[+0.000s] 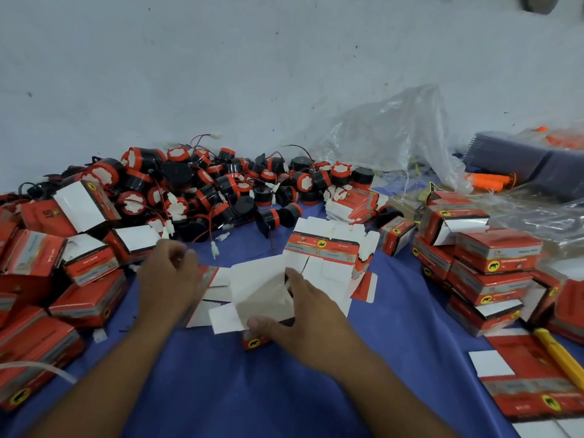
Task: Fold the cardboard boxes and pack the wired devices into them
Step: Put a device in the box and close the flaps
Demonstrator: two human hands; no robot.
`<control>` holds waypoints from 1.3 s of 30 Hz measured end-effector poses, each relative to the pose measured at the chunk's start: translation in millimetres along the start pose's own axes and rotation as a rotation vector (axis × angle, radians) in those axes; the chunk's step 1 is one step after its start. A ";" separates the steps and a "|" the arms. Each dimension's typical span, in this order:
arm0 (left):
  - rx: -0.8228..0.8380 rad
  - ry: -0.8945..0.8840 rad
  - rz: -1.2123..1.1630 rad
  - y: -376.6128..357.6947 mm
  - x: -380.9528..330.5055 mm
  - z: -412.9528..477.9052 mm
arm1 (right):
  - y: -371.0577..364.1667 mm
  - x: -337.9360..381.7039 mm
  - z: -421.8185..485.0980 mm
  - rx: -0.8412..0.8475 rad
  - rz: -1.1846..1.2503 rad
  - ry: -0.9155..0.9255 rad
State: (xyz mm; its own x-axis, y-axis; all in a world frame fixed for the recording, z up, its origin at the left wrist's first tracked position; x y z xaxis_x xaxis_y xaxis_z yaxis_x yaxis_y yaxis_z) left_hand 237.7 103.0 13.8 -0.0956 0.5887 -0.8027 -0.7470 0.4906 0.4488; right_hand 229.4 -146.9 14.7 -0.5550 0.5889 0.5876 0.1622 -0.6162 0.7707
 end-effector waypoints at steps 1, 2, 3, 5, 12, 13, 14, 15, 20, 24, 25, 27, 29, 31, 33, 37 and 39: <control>0.040 0.050 0.083 -8.5 5.5 17.9 | 0.1 -0.4 -0.1 0.002 -0.052 -0.005; 0.131 0.092 0.170 -18.7 12.3 33.9 | 1.2 0.8 -0.3 0.003 -0.104 -0.004; 0.212 0.134 0.227 -28.2 17.6 45.3 | 2.5 3.1 -0.4 -0.001 -0.147 0.000; 0.299 0.172 0.363 -44.8 24.3 60.0 | 4.3 7.3 0.9 -0.014 -0.206 -0.009; -0.003 -0.009 0.163 -43.1 -11.8 69.5 | 33.5 12.0 -1.4 -0.371 -0.142 0.009; -0.019 -0.005 0.036 -38.0 -25.3 70.0 | 36.7 10.7 -1.2 -0.415 -0.114 0.033; -0.015 0.003 -0.111 -31.8 -42.2 70.2 | 38.4 9.7 -0.8 -0.449 -0.086 0.057; -0.009 0.005 -0.276 -23.3 -62.8 69.0 | 39.0 9.0 -0.3 -0.477 -0.056 0.077; 0.221 -0.195 -0.918 25.4 -174.6 37.2 | 37.0 12.1 0.7 -0.574 0.226 0.147; 0.558 -0.274 -0.901 27.2 -210.6 -20.1 | 47.7 22.1 -2.5 -0.695 0.596 0.319; 0.616 -0.229 -0.899 23.7 -207.7 -32.7 | 50.4 23.3 -3.9 -0.699 0.669 0.383; 0.665 -0.100 -0.940 20.5 -193.9 -49.4 | 52.8 24.0 -3.9 -0.634 0.814 0.408; 0.640 0.005 -0.967 23.7 -174.3 -53.3 | 48.0 23.9 -1.0 -0.509 0.936 0.346; 0.567 0.043 -0.818 31.6 -151.8 -51.0 | 41.4 23.0 0.9 -0.411 0.973 0.289; 0.512 0.066 -0.567 40.8 -127.9 -49.3 | 35.4 23.5 0.4 -0.343 0.895 0.251; 0.605 0.132 -0.298 55.6 -101.2 -49.4 | 20.4 24.7 -2.3 -0.239 0.519 0.250; 0.703 0.142 -0.279 57.8 -99.3 -52.4 | 15.8 26.5 -2.3 -0.201 0.509 0.198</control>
State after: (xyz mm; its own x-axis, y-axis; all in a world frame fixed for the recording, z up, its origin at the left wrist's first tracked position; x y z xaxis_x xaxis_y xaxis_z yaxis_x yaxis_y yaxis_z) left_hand 169.5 39.2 98.9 -0.0845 0.3187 -0.9441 -0.1664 0.9297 0.3287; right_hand 215.3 -142.3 41.9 -0.5929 0.0956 0.7996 0.3013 -0.8945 0.3304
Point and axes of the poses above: each hand's wrist, its own z-axis towards the middle knuckle, its own y-axis out of the back of the hand, x = y × z, the point moved 3 cm from there along z, towards the middle knuckle, and after that the axes turned 7 degrees about y, right-handed, at the moved point
